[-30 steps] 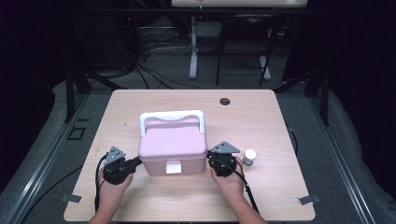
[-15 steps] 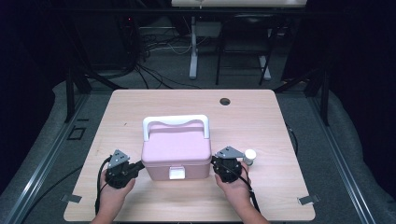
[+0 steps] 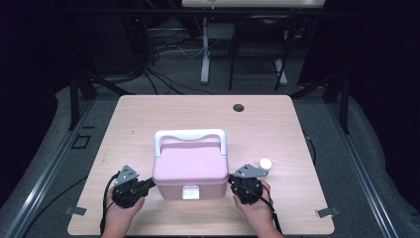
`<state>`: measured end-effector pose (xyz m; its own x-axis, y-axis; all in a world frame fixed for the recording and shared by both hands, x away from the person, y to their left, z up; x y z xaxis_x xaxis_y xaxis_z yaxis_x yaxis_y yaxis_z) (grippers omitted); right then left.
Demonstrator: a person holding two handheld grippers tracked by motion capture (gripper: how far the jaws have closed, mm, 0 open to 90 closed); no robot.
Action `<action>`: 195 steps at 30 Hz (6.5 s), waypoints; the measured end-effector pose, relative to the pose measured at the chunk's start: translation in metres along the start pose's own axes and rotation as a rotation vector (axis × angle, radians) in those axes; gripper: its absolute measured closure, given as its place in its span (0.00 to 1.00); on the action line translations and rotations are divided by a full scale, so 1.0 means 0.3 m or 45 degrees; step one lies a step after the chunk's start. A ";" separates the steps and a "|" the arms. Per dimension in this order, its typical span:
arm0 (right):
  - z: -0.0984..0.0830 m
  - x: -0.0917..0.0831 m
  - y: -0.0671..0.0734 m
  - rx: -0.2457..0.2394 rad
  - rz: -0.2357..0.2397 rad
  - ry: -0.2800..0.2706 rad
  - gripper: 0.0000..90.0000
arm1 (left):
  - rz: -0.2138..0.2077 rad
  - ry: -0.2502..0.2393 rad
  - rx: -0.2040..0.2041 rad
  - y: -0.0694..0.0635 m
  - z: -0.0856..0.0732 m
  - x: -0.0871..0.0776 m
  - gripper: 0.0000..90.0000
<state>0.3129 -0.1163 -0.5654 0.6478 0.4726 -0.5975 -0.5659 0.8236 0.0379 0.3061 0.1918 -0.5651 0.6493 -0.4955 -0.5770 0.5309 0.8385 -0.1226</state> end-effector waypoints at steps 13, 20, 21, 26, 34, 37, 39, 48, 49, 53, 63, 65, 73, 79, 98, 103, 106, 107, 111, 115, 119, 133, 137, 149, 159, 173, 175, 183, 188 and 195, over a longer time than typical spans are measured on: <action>-0.063 -0.090 0.027 -0.010 -0.003 0.028 1.00 | -0.040 0.023 0.024 -0.066 -0.029 -0.032 1.00; -0.079 -0.115 0.036 -0.019 0.001 0.040 1.00 | -0.053 0.032 0.025 -0.081 -0.036 -0.040 1.00; -0.084 -0.120 0.039 -0.018 0.004 0.033 1.00 | -0.054 0.026 0.027 -0.084 -0.038 -0.041 1.00; -0.093 -0.130 0.042 -0.026 -0.003 0.026 1.00 | -0.069 0.014 0.012 -0.091 -0.046 -0.045 1.00; -0.101 -0.139 0.044 -0.006 0.003 0.026 1.00 | -0.085 0.025 0.023 -0.100 -0.054 -0.057 1.00; -0.104 -0.142 0.048 -0.010 0.000 0.021 1.00 | -0.079 0.025 0.024 -0.104 -0.057 -0.061 1.00; -0.106 -0.144 0.049 -0.014 -0.001 0.016 1.00 | -0.085 0.020 0.022 -0.104 -0.059 -0.061 1.00; -0.115 -0.152 0.052 -0.001 0.018 0.011 1.00 | -0.099 0.020 0.011 -0.107 -0.065 -0.067 1.00; -0.116 -0.152 0.052 0.004 0.021 0.005 1.00 | -0.105 0.020 0.010 -0.105 -0.064 -0.067 1.00; -0.115 -0.152 0.038 -0.001 0.031 0.005 0.94 | -0.112 0.018 0.013 -0.099 -0.065 -0.063 0.99; -0.098 -0.175 0.014 -0.023 0.059 -0.013 0.78 | -0.129 0.013 -0.015 -0.069 -0.052 -0.079 0.78; -0.095 -0.182 0.005 -0.036 0.054 -0.012 0.72 | -0.132 0.012 -0.027 -0.065 -0.048 -0.085 0.75; -0.064 -0.221 -0.015 -0.031 0.123 -0.035 0.65 | -0.176 -0.026 -0.068 -0.047 -0.004 -0.125 0.67; -0.006 -0.274 -0.037 -0.057 0.142 -0.028 0.68 | -0.205 -0.031 -0.072 -0.037 0.057 -0.155 0.66; 0.153 -0.322 -0.025 -0.081 0.222 -0.086 0.68 | -0.244 -0.061 -0.033 -0.043 0.207 -0.186 0.61; 0.199 -0.304 -0.004 -0.066 0.265 -0.113 0.68 | -0.263 -0.073 -0.034 -0.054 0.252 -0.177 0.59; 0.222 -0.293 -0.013 -0.039 0.277 -0.100 0.69 | -0.276 -0.072 -0.021 -0.062 0.276 -0.167 0.59; 0.230 -0.291 -0.015 -0.038 0.278 -0.100 0.70 | -0.280 -0.070 -0.024 -0.067 0.288 -0.160 0.58; 0.252 -0.288 -0.028 -0.026 0.269 -0.123 0.70 | -0.262 -0.061 -0.017 -0.061 0.303 -0.151 0.57; 0.269 -0.282 -0.049 -0.002 0.263 -0.139 0.71 | -0.276 -0.073 -0.036 -0.061 0.326 -0.131 0.55; 0.261 -0.268 -0.053 -0.004 0.261 -0.138 0.68 | -0.273 -0.070 -0.037 -0.060 0.325 -0.115 0.55; 0.213 -0.203 -0.046 0.044 0.331 -0.123 0.69 | -0.312 -0.030 -0.014 -0.076 0.281 -0.074 0.62; 0.211 -0.206 -0.044 0.039 0.326 -0.125 0.70 | -0.290 -0.035 -0.007 -0.077 0.277 -0.078 0.65; 0.210 -0.221 -0.028 -0.003 0.308 -0.130 0.80 | -0.283 -0.074 0.001 -0.080 0.267 -0.100 0.81; 0.211 -0.231 -0.023 0.011 0.330 -0.147 0.82 | -0.274 -0.066 0.019 -0.080 0.265 -0.113 0.82; 0.230 -0.250 -0.012 0.025 0.341 -0.197 0.83 | -0.291 -0.139 -0.009 -0.074 0.277 -0.134 0.75; 0.232 -0.250 -0.013 0.028 0.336 -0.205 0.83 | -0.289 -0.139 -0.004 -0.076 0.277 -0.141 0.74; 0.255 -0.256 -0.023 0.042 0.345 -0.233 0.83 | -0.246 -0.171 0.003 -0.062 0.285 -0.223 0.68; 0.264 -0.258 -0.025 0.047 0.345 -0.244 0.83 | -0.207 -0.190 -0.009 -0.036 0.274 -0.268 0.69; 0.278 -0.264 -0.027 0.054 0.342 -0.260 0.83 | -0.165 -0.177 -0.004 -0.001 0.207 -0.330 0.69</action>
<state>0.3087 -0.1341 -0.4518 0.5697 0.7237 -0.3894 -0.7112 0.6716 0.2078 0.2753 0.2265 -0.4577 0.6447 -0.6257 -0.4390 0.6135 0.7662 -0.1911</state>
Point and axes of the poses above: each handheld gripper's, and its own axes: x roughly forward along the jaws, z roughly out of its top, y roughly to its left, the point moved 5 cm from there along x, roughly forward along the jaws, and after that the axes turned 3 degrees about z, right-handed, at the moved point
